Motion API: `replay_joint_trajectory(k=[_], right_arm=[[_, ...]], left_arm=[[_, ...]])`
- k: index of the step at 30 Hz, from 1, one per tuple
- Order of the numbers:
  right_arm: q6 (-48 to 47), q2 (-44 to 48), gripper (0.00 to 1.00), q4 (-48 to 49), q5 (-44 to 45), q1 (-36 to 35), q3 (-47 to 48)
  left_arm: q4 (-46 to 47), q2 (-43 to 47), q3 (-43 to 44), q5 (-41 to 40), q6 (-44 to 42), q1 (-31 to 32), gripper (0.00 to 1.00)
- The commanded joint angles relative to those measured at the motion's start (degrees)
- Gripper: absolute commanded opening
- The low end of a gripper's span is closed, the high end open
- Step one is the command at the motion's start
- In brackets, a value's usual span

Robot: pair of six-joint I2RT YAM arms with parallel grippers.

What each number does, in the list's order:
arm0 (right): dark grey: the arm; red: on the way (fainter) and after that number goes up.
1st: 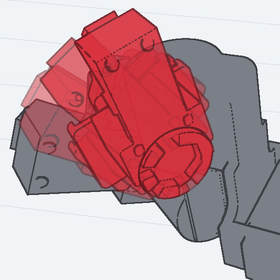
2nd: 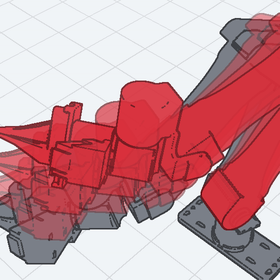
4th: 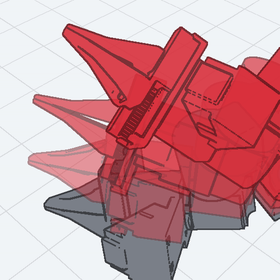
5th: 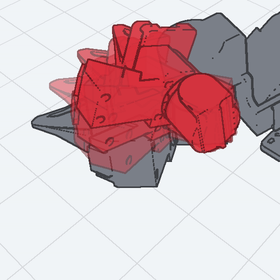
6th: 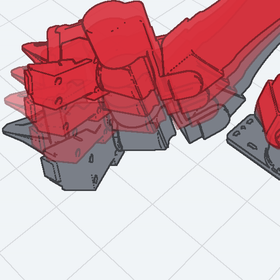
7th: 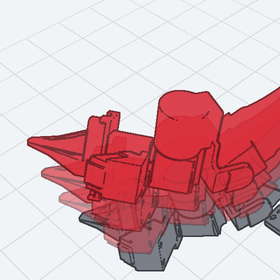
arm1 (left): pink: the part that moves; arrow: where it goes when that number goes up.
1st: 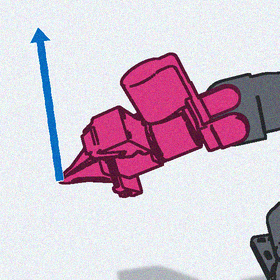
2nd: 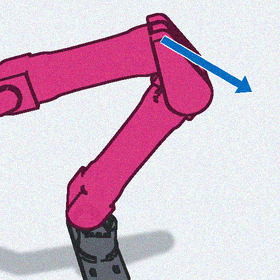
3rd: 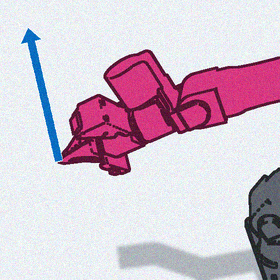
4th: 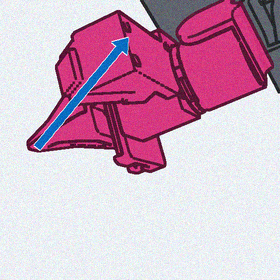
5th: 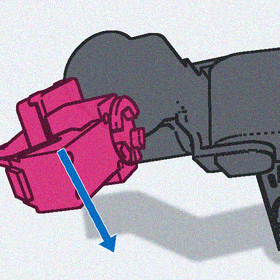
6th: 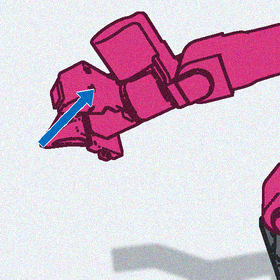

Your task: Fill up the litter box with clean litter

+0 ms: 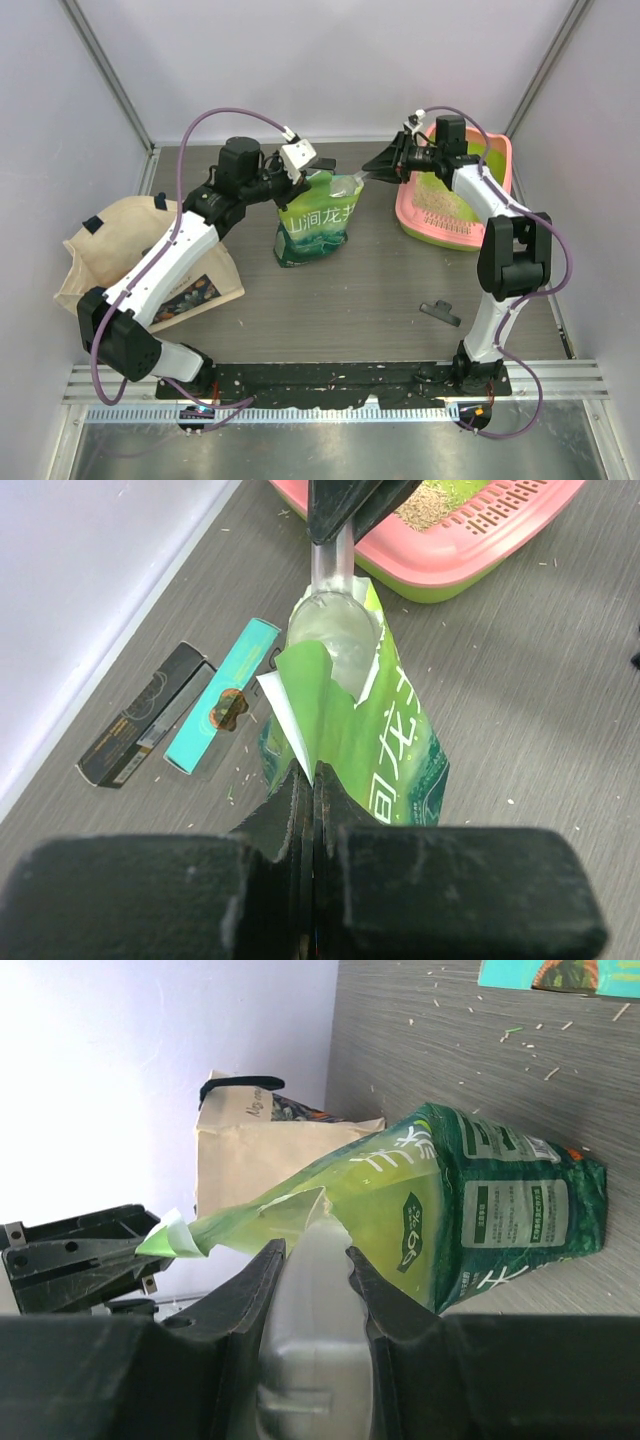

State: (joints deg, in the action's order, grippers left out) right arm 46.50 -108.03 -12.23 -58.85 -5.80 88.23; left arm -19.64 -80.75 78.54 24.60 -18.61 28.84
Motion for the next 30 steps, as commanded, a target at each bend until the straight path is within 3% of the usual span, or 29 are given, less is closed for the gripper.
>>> replay_joint_trajectory(k=[1,6,10,18,30], right_arm=[[3.9,2.8,0.01,14.7,-4.9,0.7,-3.0],[5.7,2.0,0.01,17.8,-6.5,1.9,-6.4],[17.3,1.2,0.01,32.0,-8.8,3.7,-8.5],[6.9,1.1,0.01,19.0,-10.0,4.0,-3.8],[9.5,1.1,0.01,19.1,-11.2,8.3,-5.4]], left_arm=[[2.1,2.7,4.2,0.2,-3.6,0.1,0.0],[0.7,2.0,5.5,0.2,-4.7,0.1,0.0],[0.5,1.7,5.9,0.2,-5.2,0.1,0.0],[0.8,1.5,5.9,0.7,-5.6,0.1,0.0],[1.5,1.8,5.6,0.7,-5.6,0.2,0.0]])
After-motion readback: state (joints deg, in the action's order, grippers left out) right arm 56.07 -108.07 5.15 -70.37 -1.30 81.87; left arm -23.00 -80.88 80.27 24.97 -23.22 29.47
